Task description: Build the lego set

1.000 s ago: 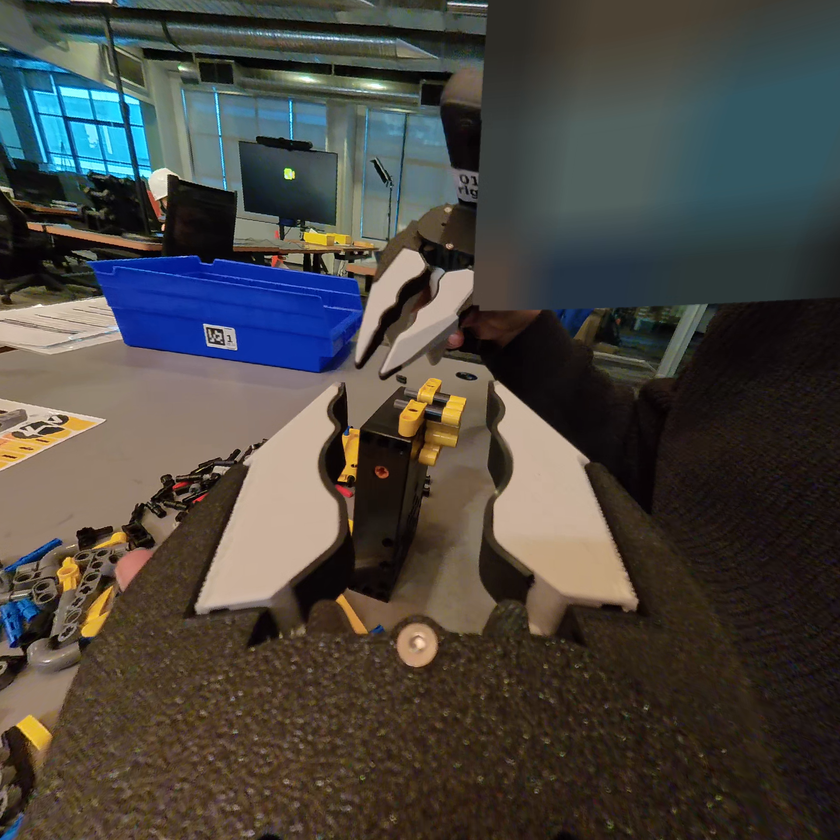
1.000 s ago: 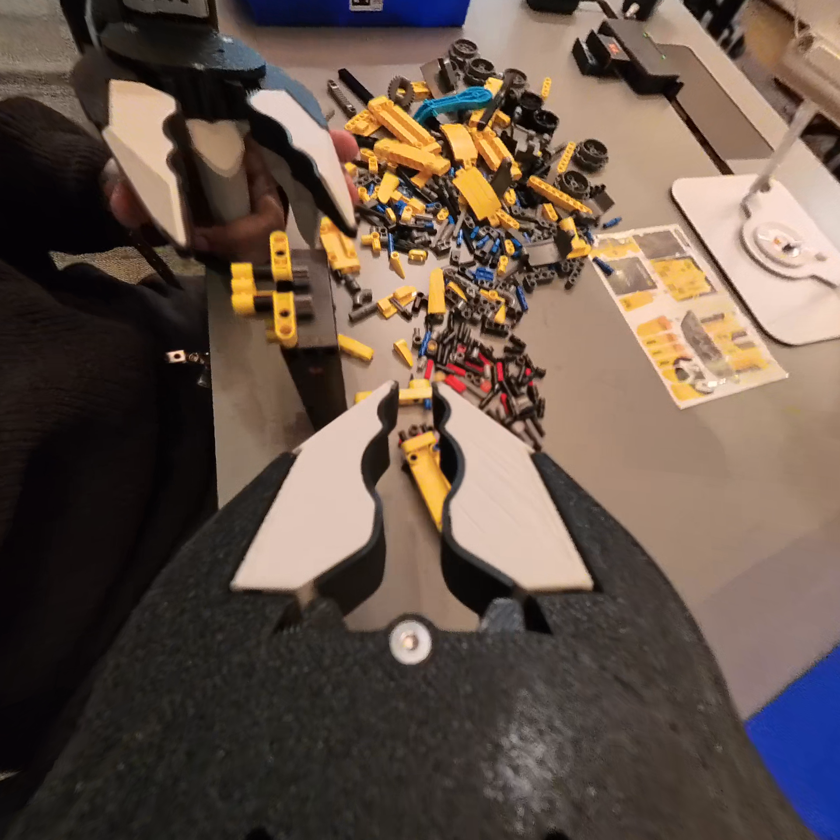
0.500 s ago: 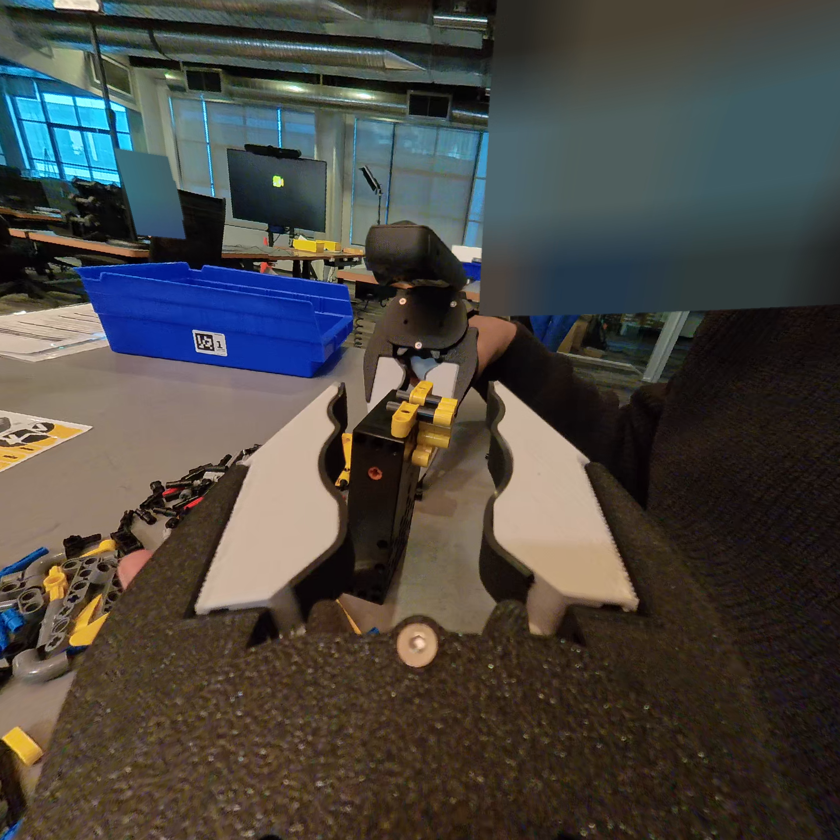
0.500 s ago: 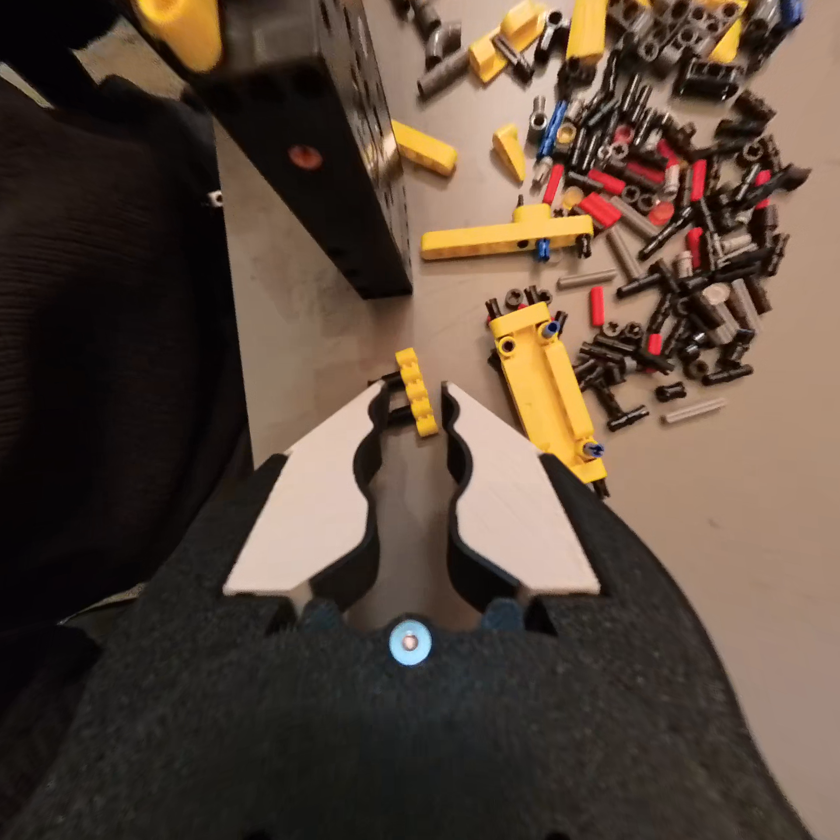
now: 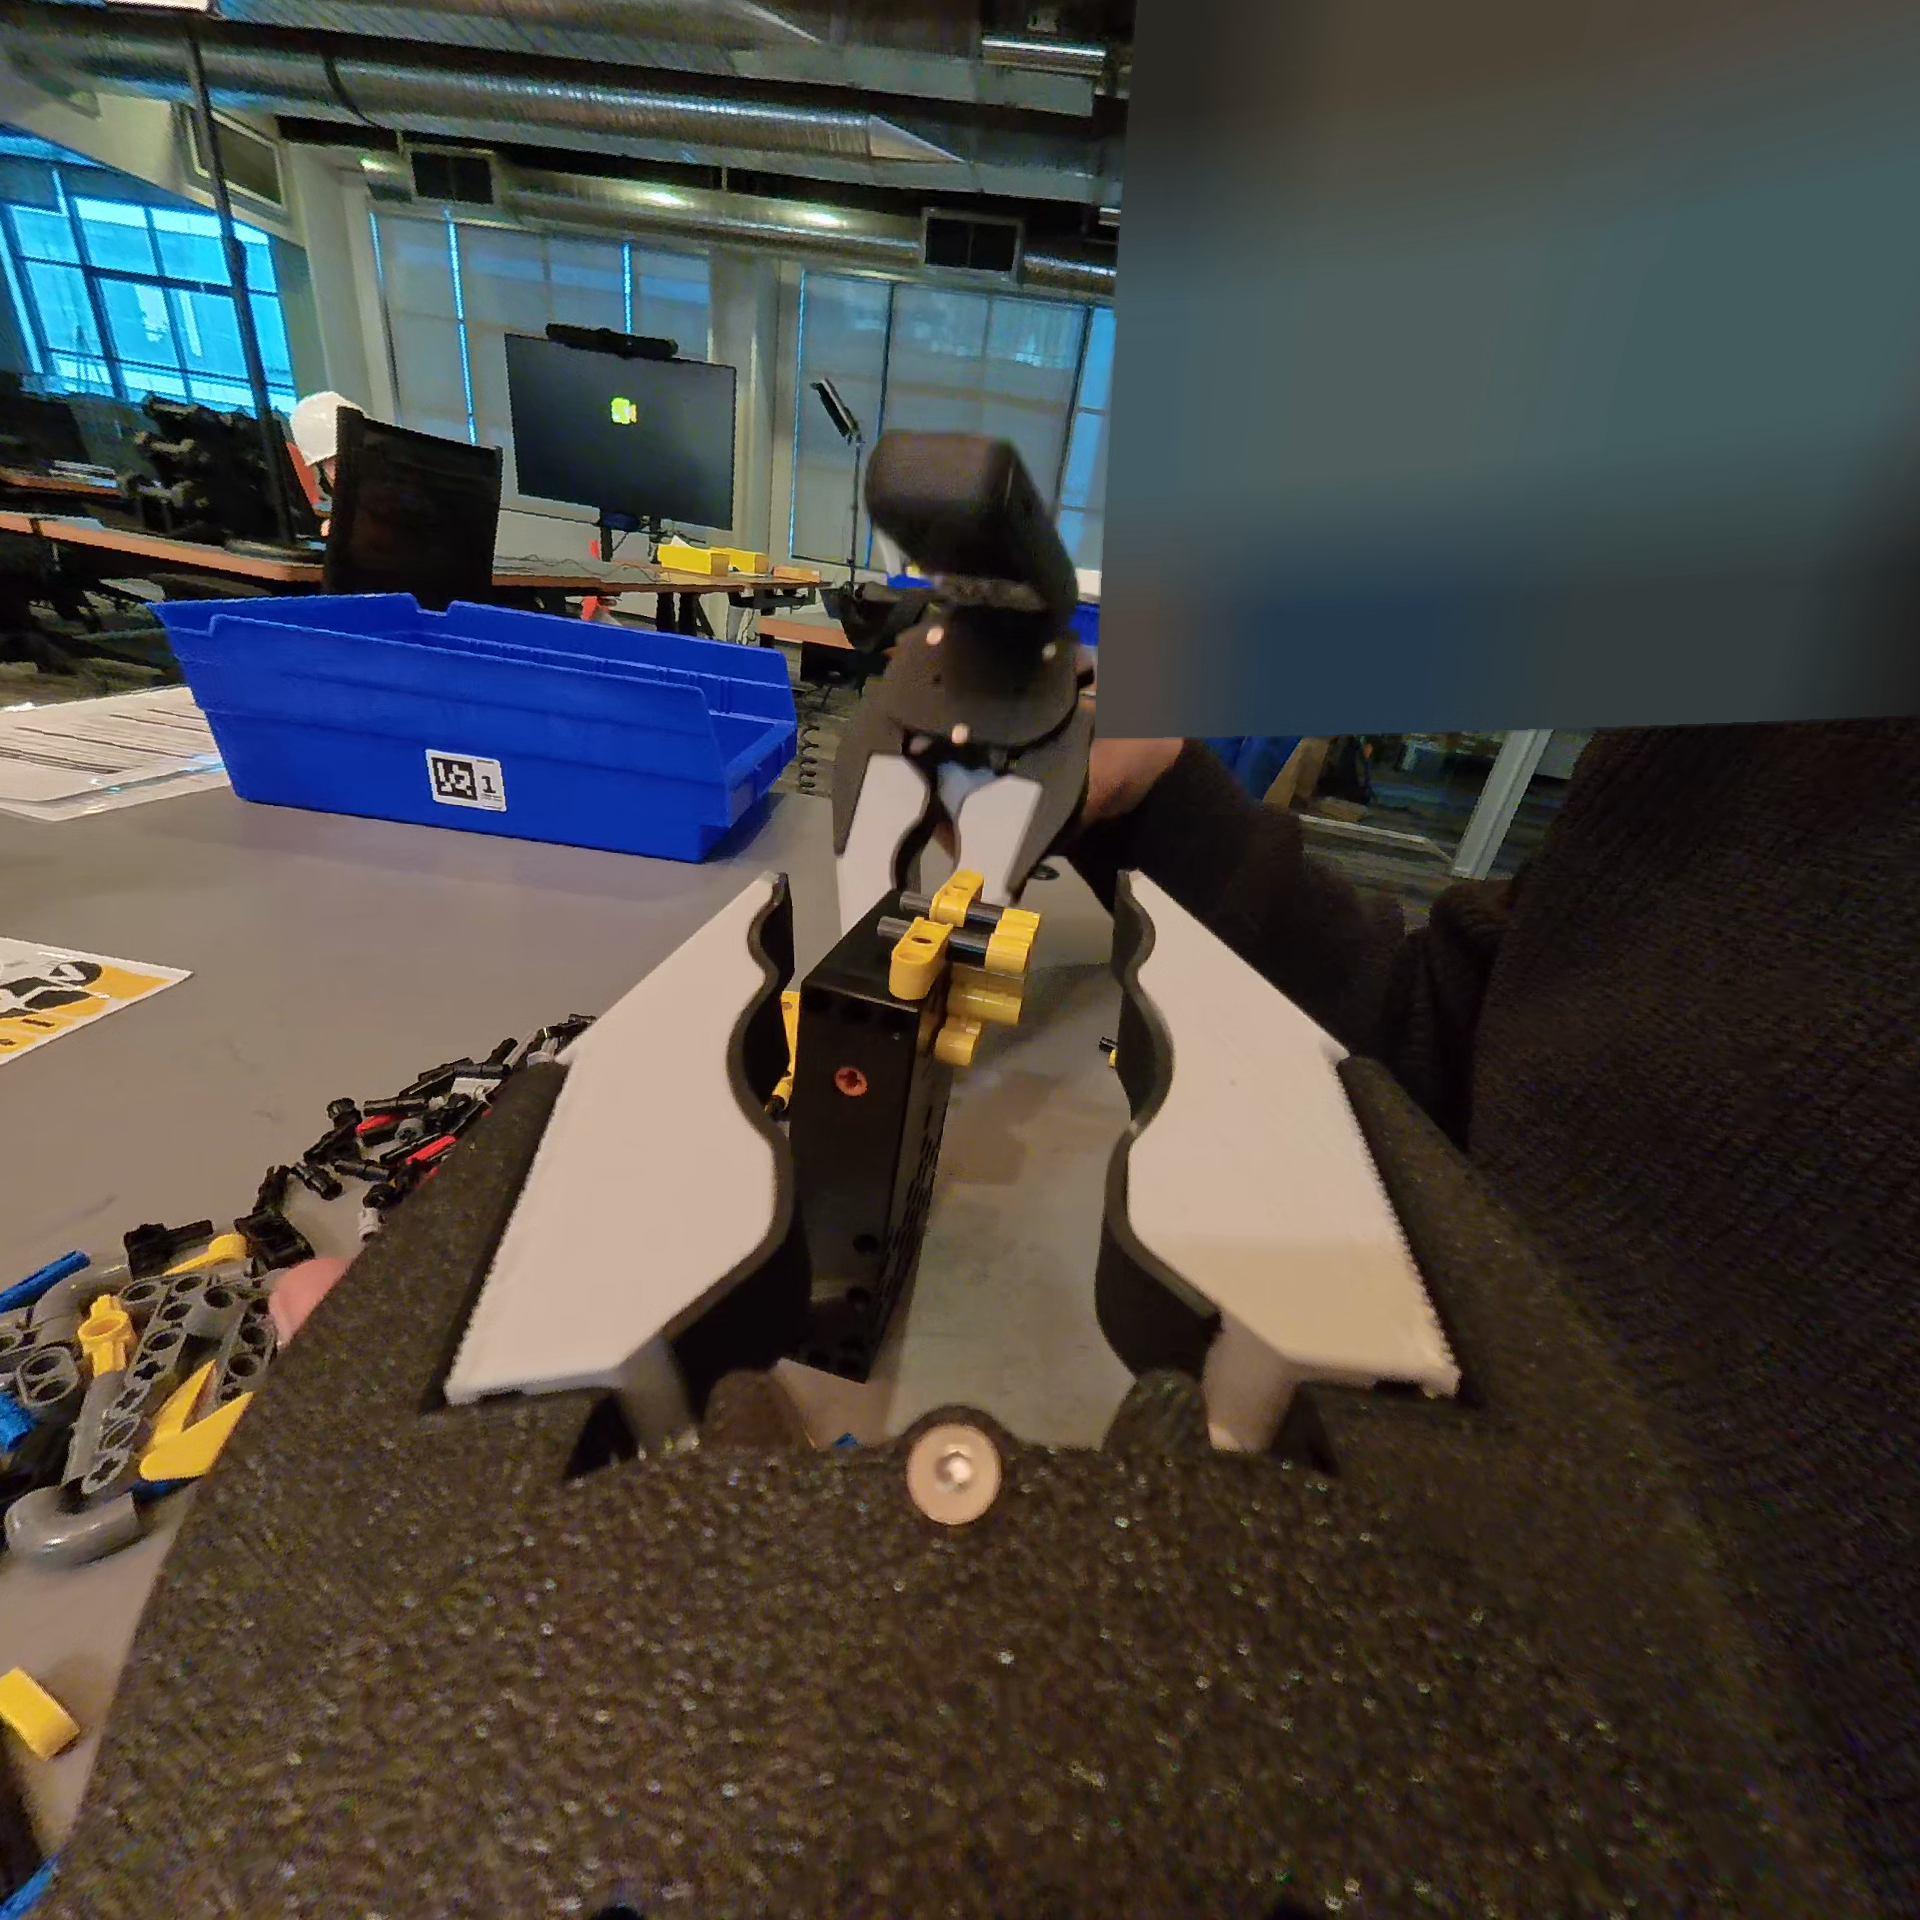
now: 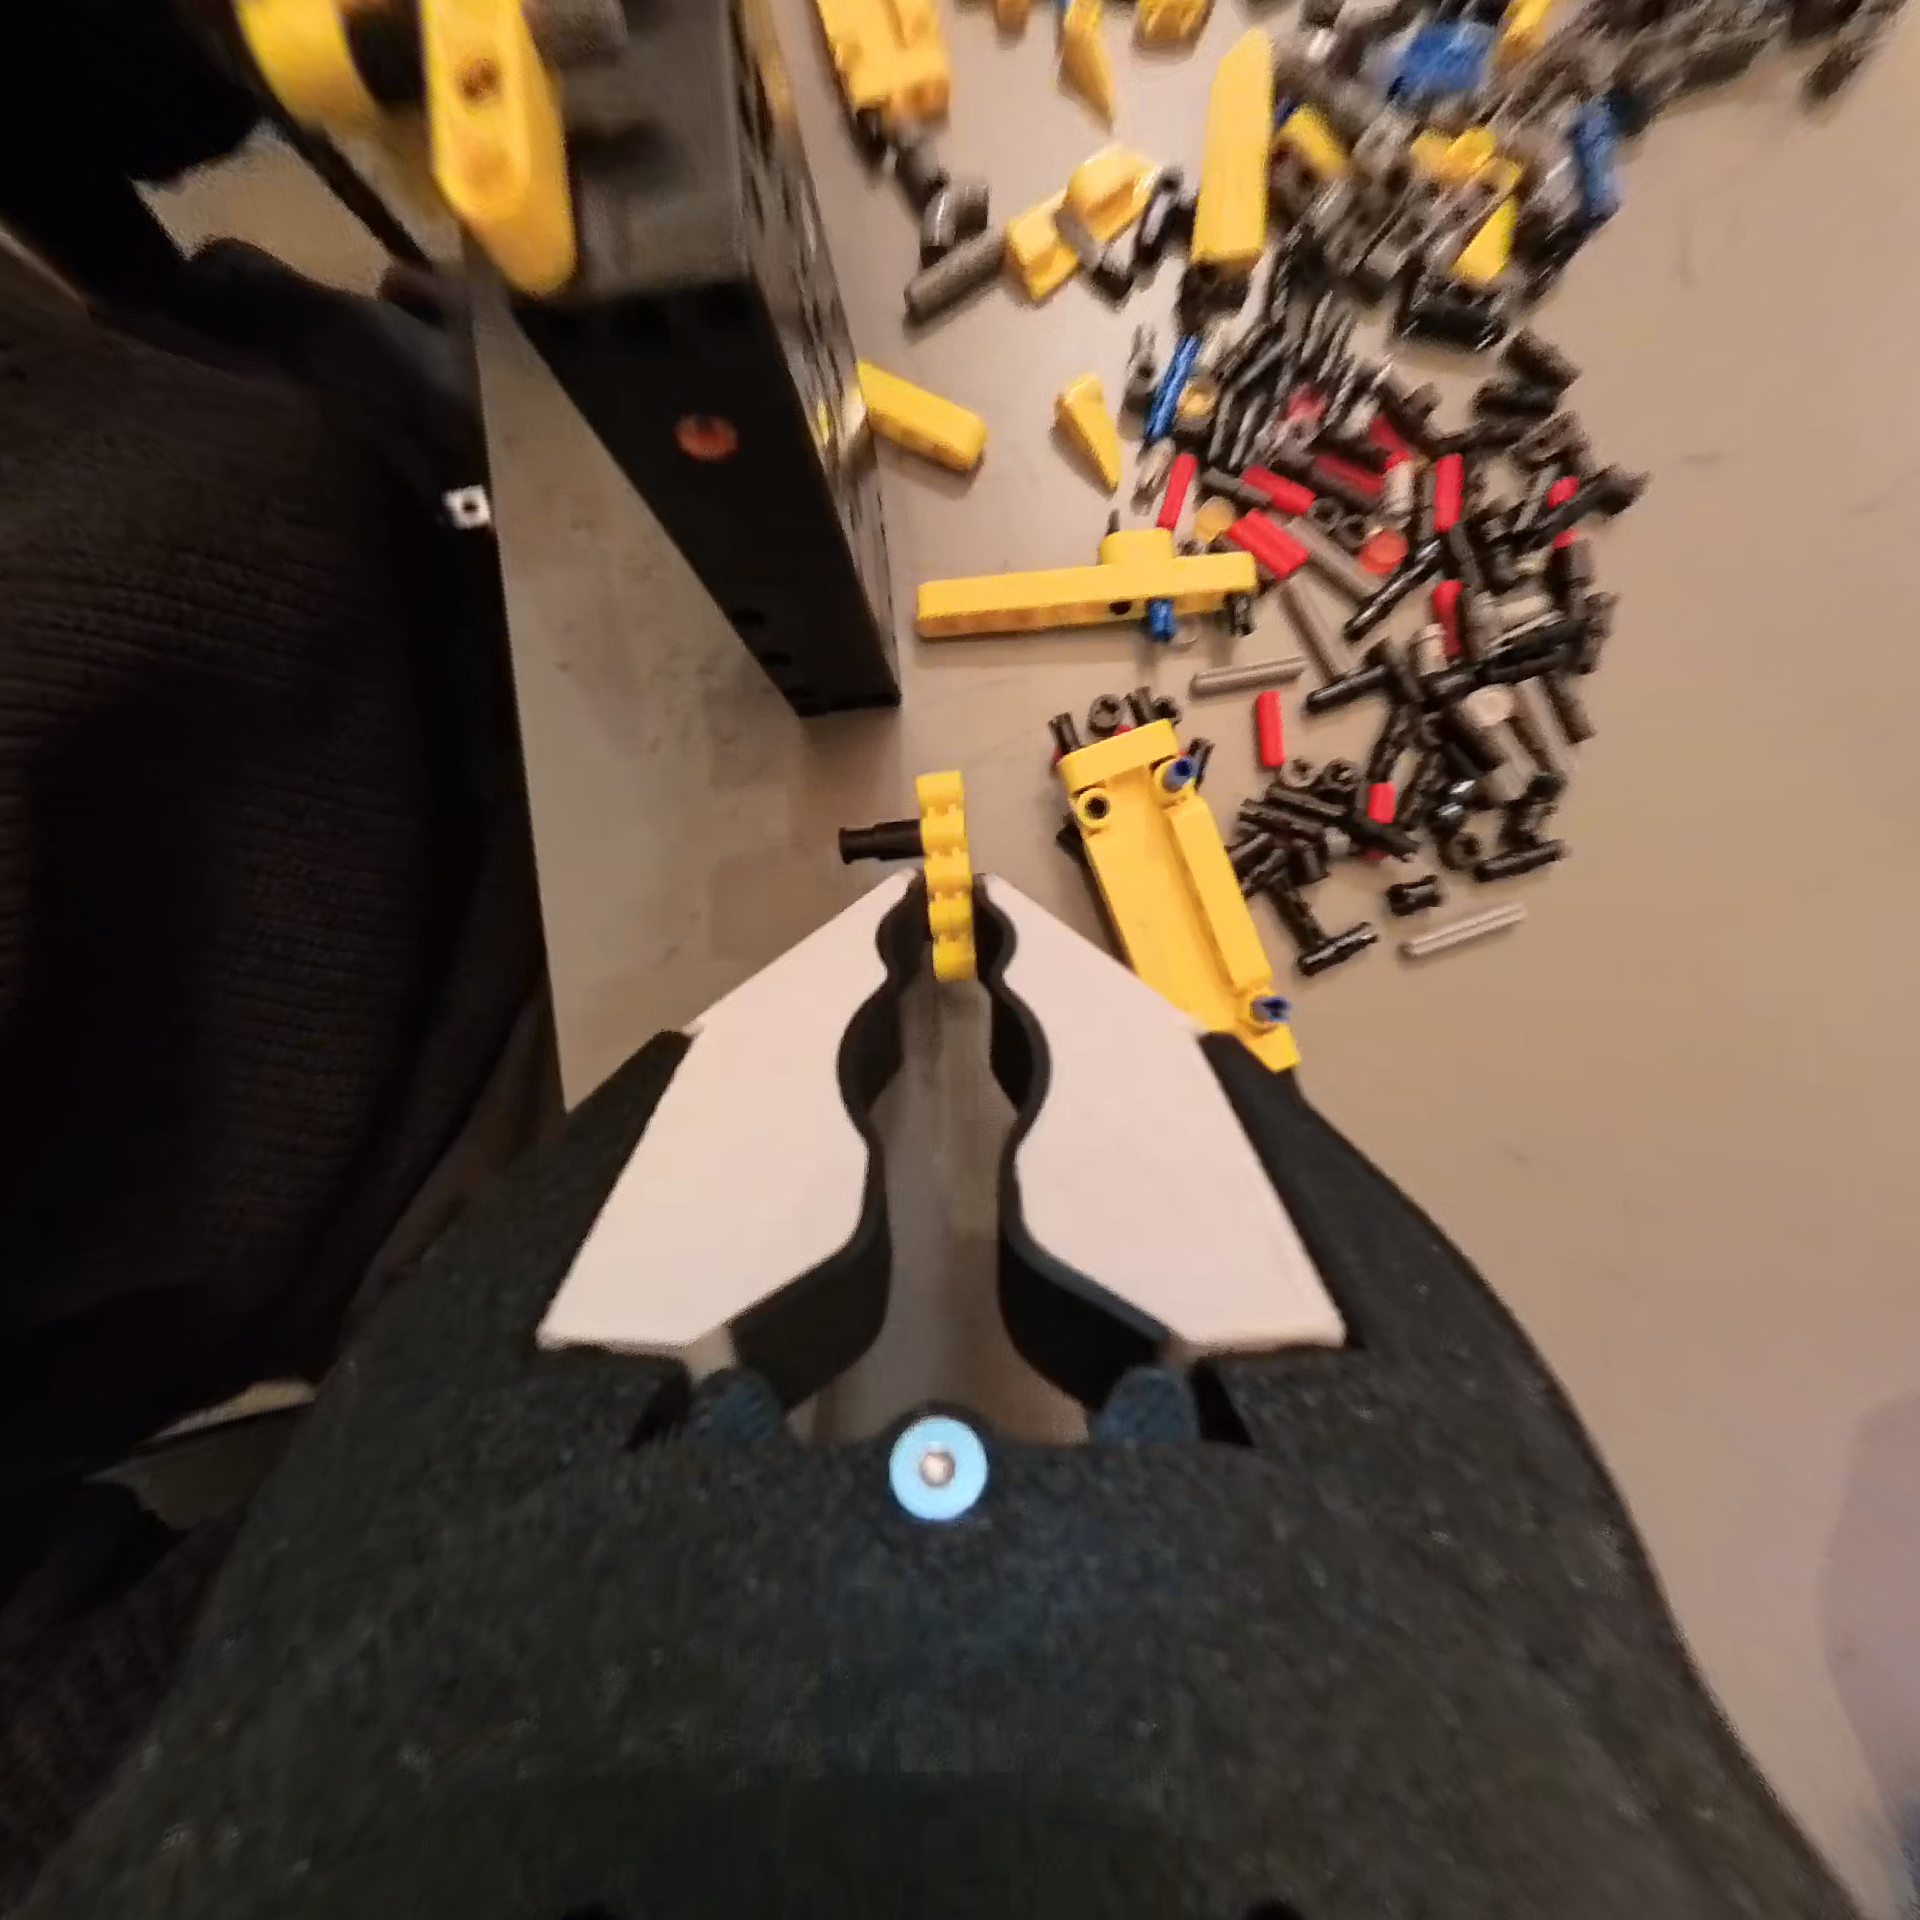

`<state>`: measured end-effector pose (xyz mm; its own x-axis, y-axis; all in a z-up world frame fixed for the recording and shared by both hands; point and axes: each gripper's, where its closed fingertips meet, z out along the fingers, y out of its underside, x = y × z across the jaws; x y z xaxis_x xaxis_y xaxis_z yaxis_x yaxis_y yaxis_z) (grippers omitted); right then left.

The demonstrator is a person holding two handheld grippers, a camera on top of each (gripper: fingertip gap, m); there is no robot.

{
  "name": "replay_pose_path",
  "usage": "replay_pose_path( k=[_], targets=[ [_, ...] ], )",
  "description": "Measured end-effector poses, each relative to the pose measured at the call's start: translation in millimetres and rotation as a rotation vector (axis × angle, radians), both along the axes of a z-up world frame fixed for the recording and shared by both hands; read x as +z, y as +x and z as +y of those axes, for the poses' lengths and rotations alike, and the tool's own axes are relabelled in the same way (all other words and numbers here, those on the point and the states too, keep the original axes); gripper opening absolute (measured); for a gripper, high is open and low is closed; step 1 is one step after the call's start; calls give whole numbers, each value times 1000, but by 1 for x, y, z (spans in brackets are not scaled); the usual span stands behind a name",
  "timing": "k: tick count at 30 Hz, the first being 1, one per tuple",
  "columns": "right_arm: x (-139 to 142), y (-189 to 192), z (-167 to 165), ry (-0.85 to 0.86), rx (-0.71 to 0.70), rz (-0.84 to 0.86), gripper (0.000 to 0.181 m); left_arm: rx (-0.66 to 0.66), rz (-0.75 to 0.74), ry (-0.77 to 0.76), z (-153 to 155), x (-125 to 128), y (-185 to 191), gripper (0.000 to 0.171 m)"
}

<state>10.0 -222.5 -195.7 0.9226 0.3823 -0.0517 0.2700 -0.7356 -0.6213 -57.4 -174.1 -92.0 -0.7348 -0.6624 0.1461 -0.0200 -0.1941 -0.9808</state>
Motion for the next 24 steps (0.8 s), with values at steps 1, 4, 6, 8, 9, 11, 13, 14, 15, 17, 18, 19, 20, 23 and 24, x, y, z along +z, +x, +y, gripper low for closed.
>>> replay_pose_path(
  k=[1,4,6,8,9,11,13,14,15,17,18,19,20,23,24],
  targets=[
    [11,4,1,35,-27,-6,8,1,3,0,0,0,1,62],
    [49,18,8,138,-125,-38,8,14,20,1,1,-2,5,62],
    [75,18,19,195,-152,-37,8,20,24,19,-1,-3,6,62],
    [93,9,33,201,-138,-20,8,4,7,68,-7,-5,1,62],
    [97,3,39,181,-123,-19,8,-1,-6,91,-11,-6,-1,63],
    [96,-8,49,115,-88,-32,8,33,-6,111,-9,-8,3,63],
    [89,-16,55,45,-63,-60,8,80,7,91,-1,-7,9,64],
    [87,-19,58,26,-58,-74,9,87,11,72,2,-6,10,64],
    [85,-21,60,13,-57,-82,8,78,12,55,3,-4,9,65],
    [83,-25,62,6,-57,-82,8,61,15,46,1,-4,8,66],
    [84,-28,63,7,-53,-72,8,61,20,55,0,-5,8,66],
    [84,-30,63,7,-47,-60,8,66,25,63,0,-7,9,66],
    [84,-32,63,6,-46,-51,8,68,29,67,-1,-7,10,66],
    [82,-32,62,-3,-49,-50,8,66,33,55,0,-7,11,67],
    [82,-32,62,-5,-45,-49,8,61,34,52,0,-6,10,67]
  ],
)
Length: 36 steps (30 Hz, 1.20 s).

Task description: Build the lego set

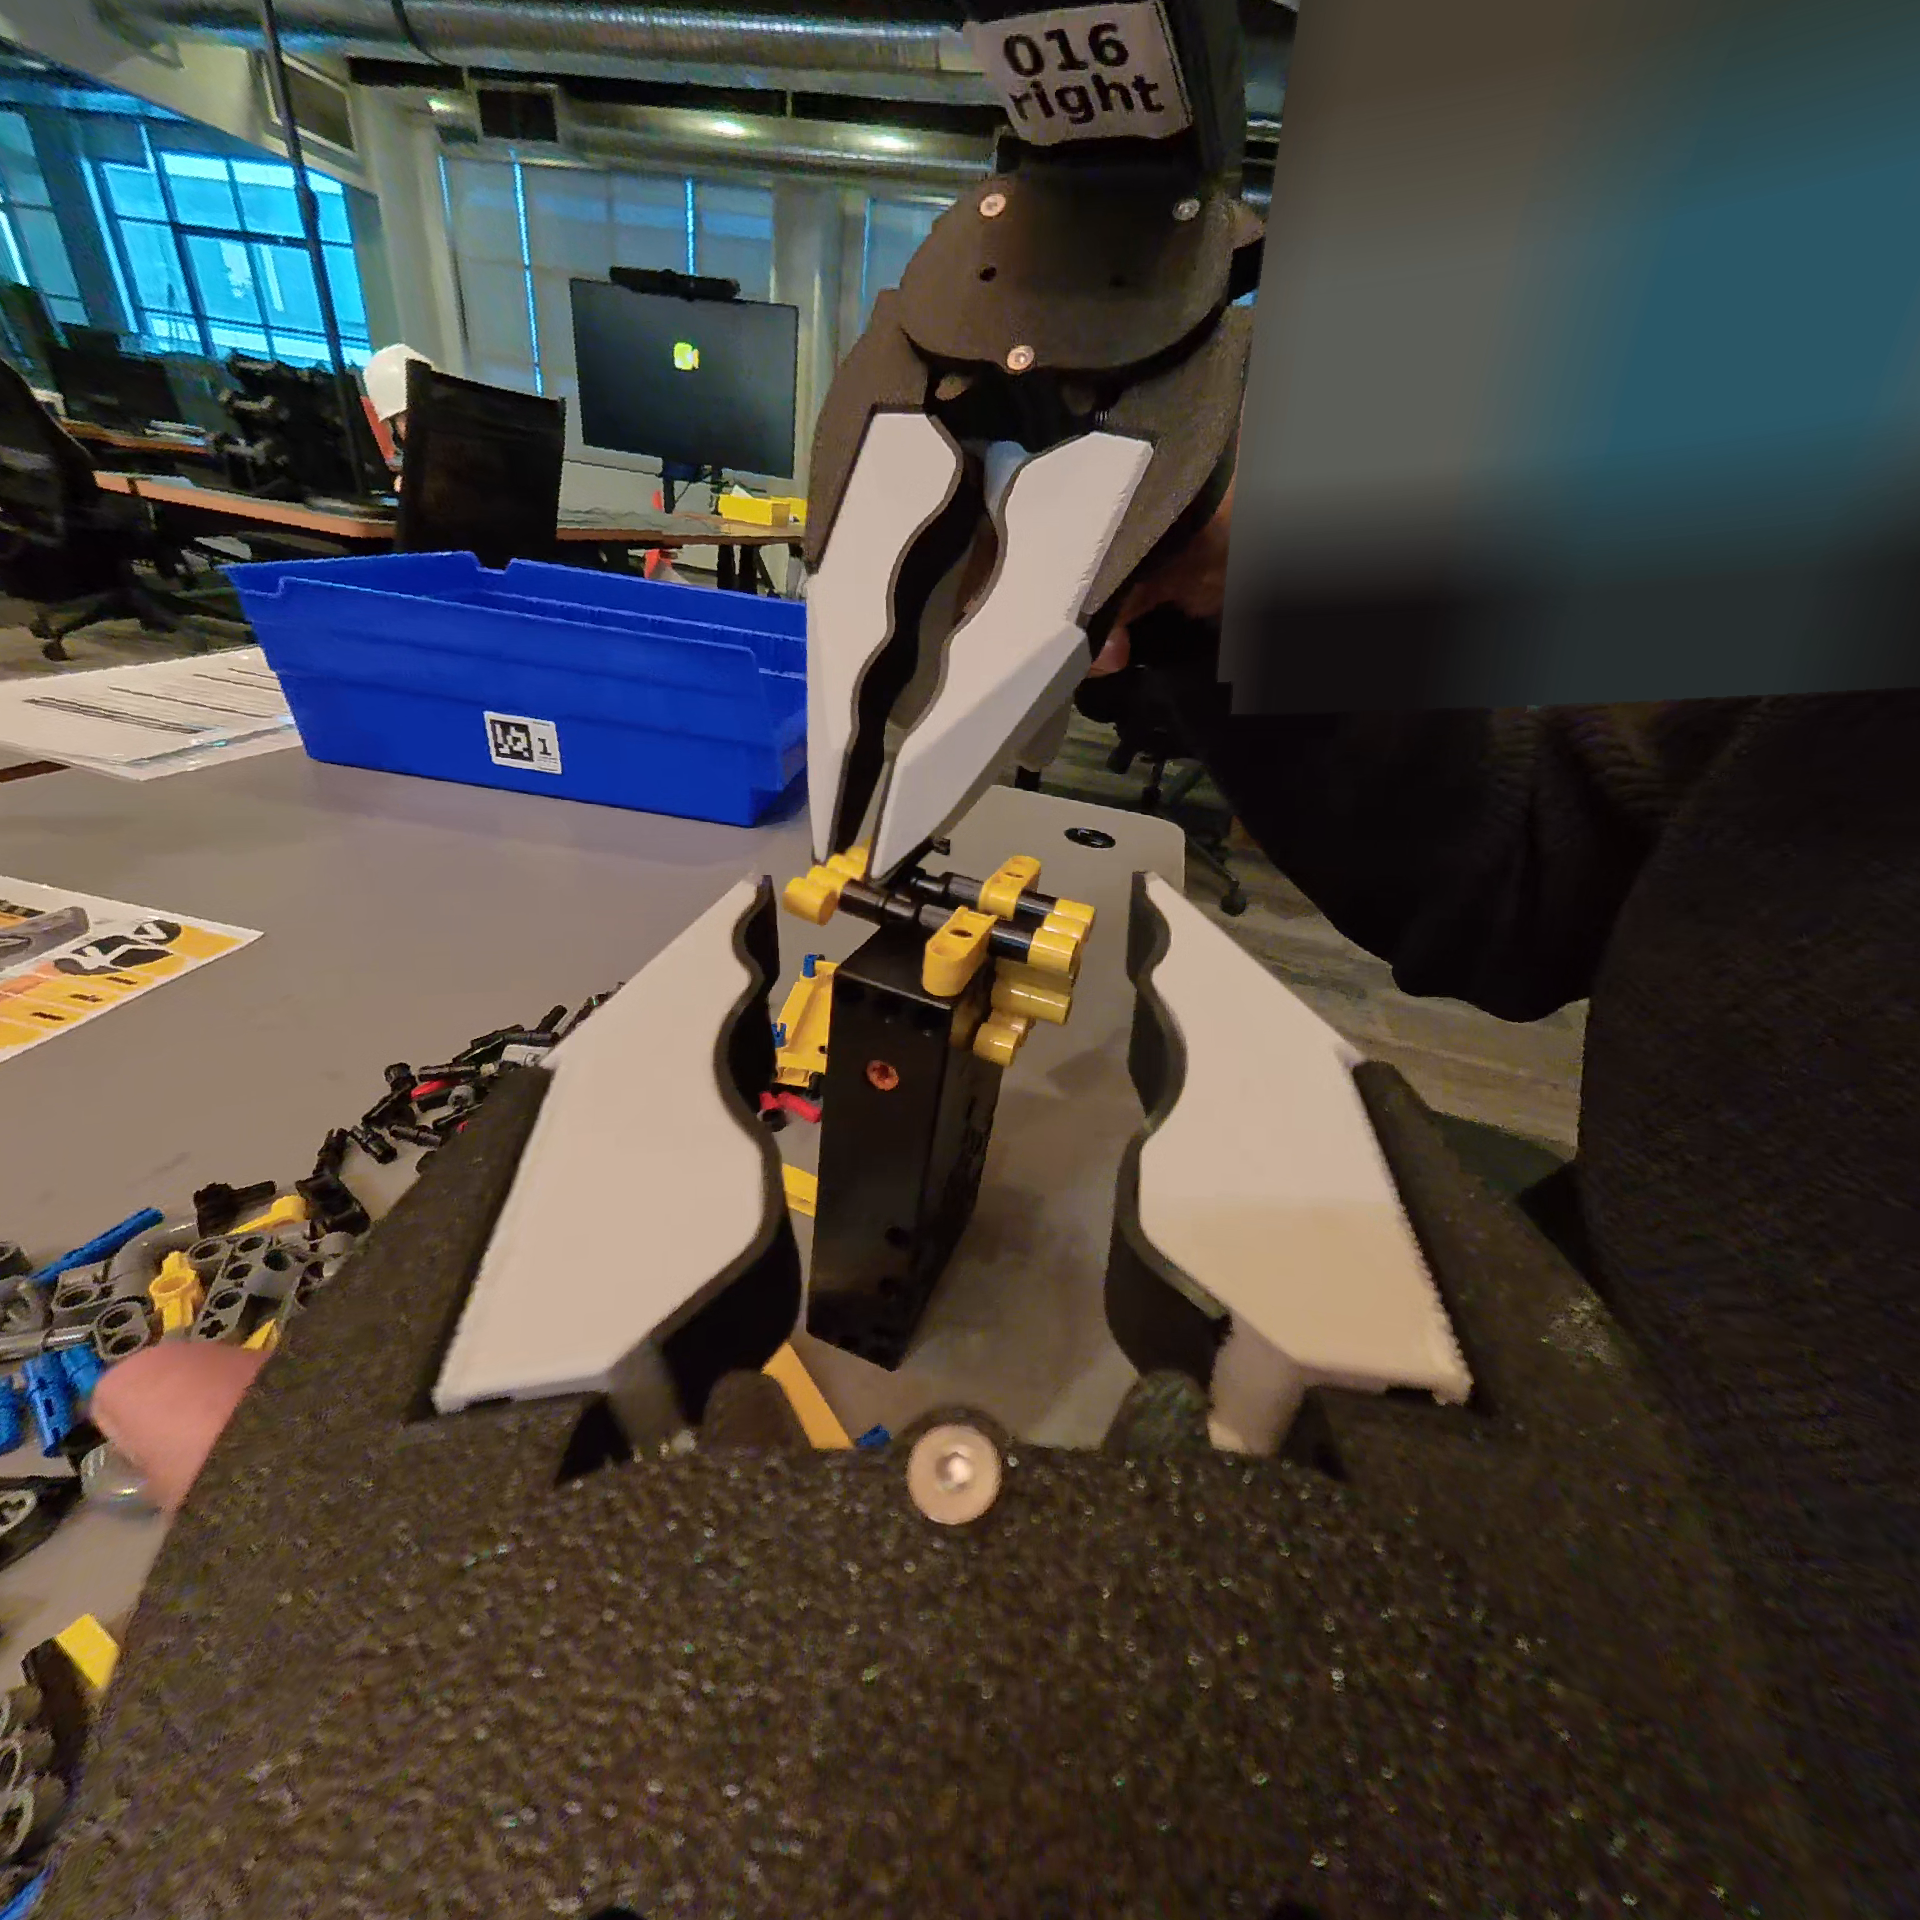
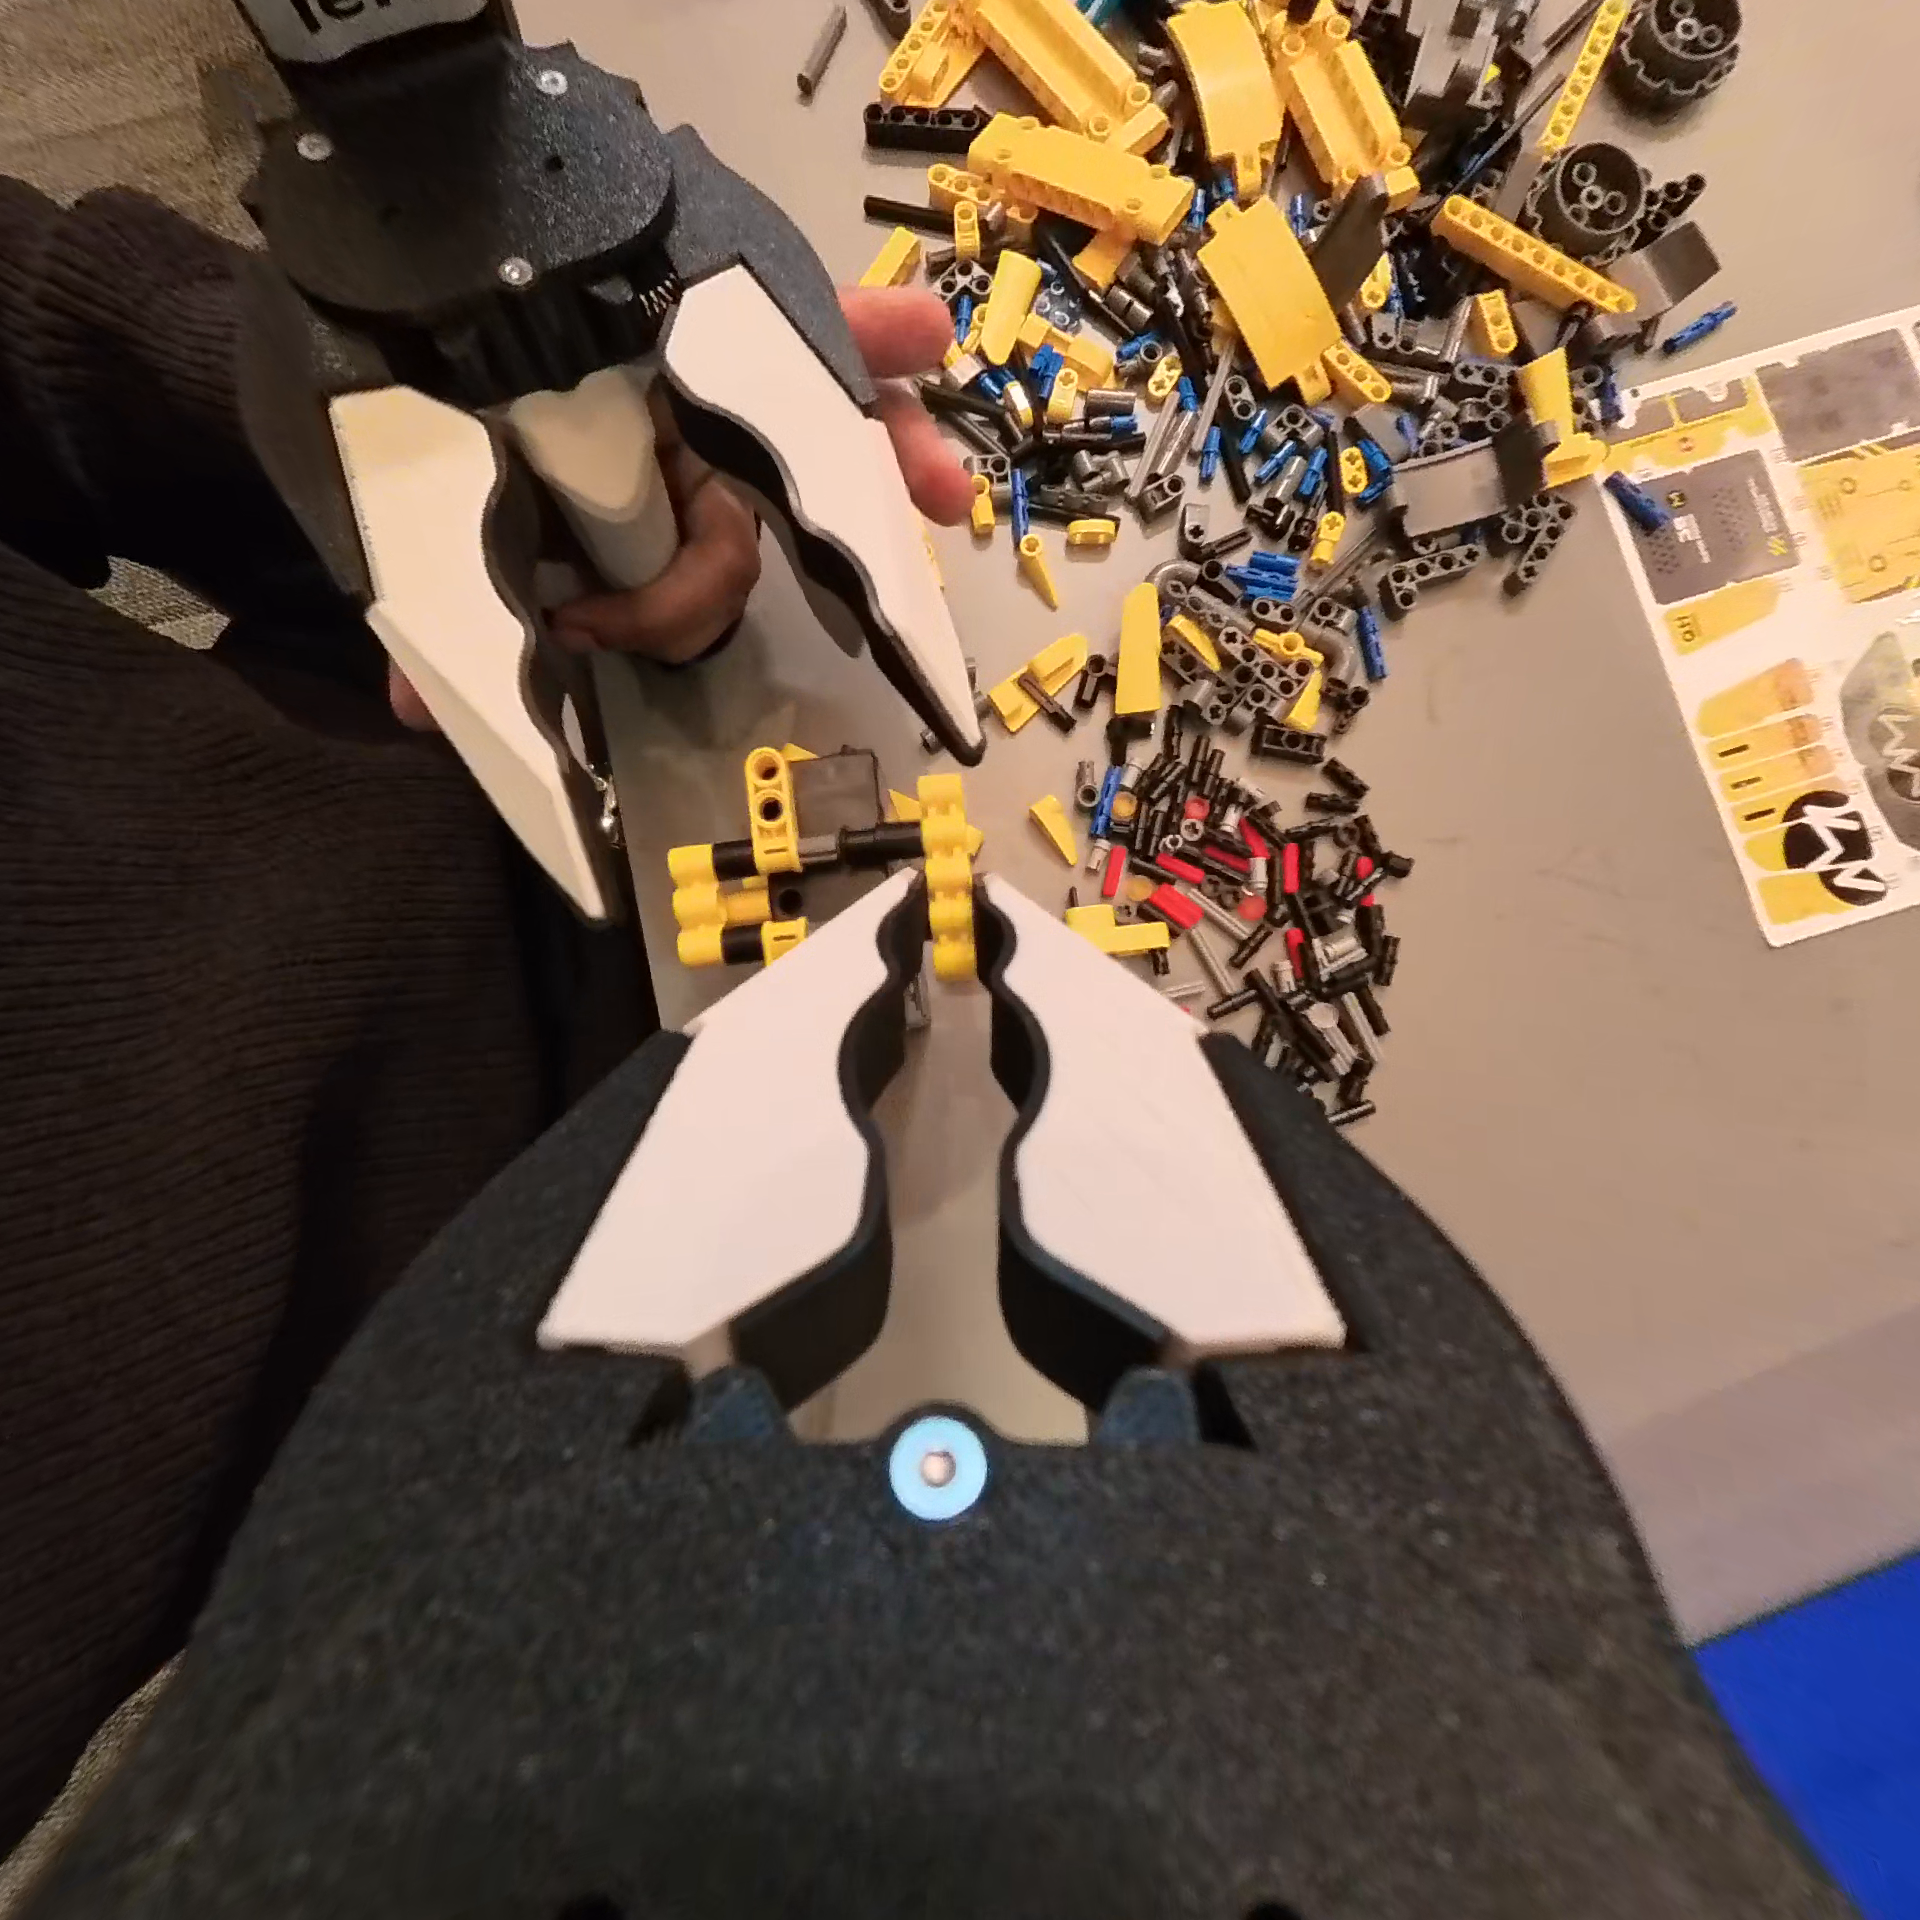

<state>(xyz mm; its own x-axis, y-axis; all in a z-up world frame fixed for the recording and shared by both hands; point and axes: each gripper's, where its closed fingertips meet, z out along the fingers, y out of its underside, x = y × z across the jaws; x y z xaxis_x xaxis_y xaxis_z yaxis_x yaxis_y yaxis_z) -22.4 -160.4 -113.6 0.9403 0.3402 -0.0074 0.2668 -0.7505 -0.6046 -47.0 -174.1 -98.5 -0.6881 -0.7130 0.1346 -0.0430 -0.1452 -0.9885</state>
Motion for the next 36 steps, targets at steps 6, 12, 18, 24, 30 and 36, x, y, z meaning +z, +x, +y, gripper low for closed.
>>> replay_pose_path(
  k=[6,12,18,24,30,36],
  targets=[
    [1,0,-2,-13,13,6,8,-2,4,3,-1,-1,0,68],
    [0,-2,-3,-9,9,29,8,-12,12,-1,-1,-1,0,68],
    [0,-3,-3,-3,2,39,8,-17,20,-7,-1,-2,1,68],
    [0,-1,-4,-1,-12,35,8,-28,9,7,-4,-2,-1,69],
    [0,1,-4,-2,-14,32,8,-22,36,16,0,-3,0,69],
    [0,1,-5,0,-9,40,8,-81,2,26,6,9,-3,71]
  ],
)
